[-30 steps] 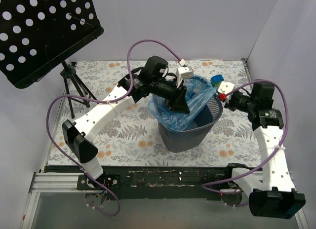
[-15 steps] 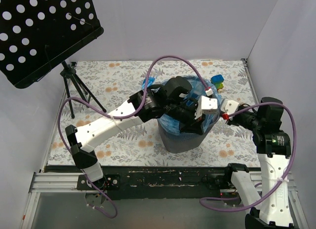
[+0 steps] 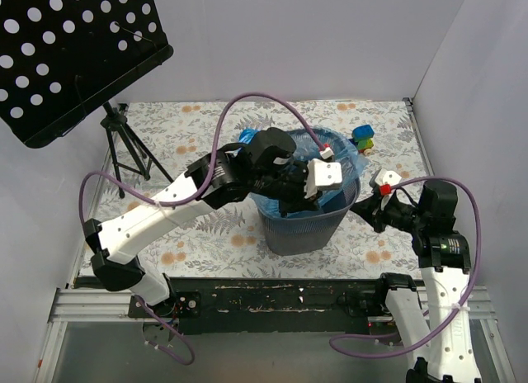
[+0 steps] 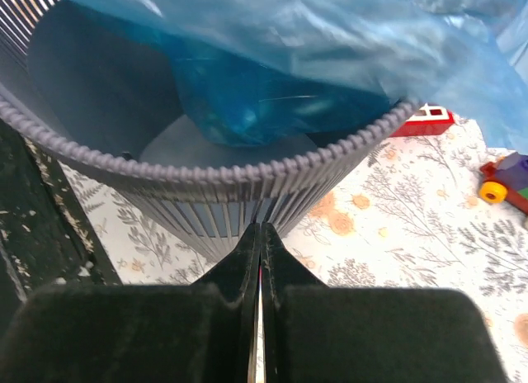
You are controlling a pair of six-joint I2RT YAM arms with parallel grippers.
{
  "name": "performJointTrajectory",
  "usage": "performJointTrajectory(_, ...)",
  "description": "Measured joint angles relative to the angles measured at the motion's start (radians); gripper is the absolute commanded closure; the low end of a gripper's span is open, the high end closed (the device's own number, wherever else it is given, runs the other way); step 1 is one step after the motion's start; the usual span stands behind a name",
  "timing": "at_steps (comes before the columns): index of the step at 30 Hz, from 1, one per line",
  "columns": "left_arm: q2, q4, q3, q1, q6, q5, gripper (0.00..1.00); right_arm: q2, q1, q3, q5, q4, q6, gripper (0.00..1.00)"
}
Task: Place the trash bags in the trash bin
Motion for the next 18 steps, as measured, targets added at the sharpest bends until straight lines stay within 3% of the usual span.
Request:
performJointTrajectory(6,-0.086,-0.037,-0.051,0.0,0.055,-0.006,0.95,0.012,0.0,-0.018,-0.066,0.067,0.122,0.99)
performJointTrajectory(18,-0.175,0.015,-0.278,-0.009,0.201,-0.073,1.0,0.067,0.026,-0.185,-0.072,0.385,0.476,0.99)
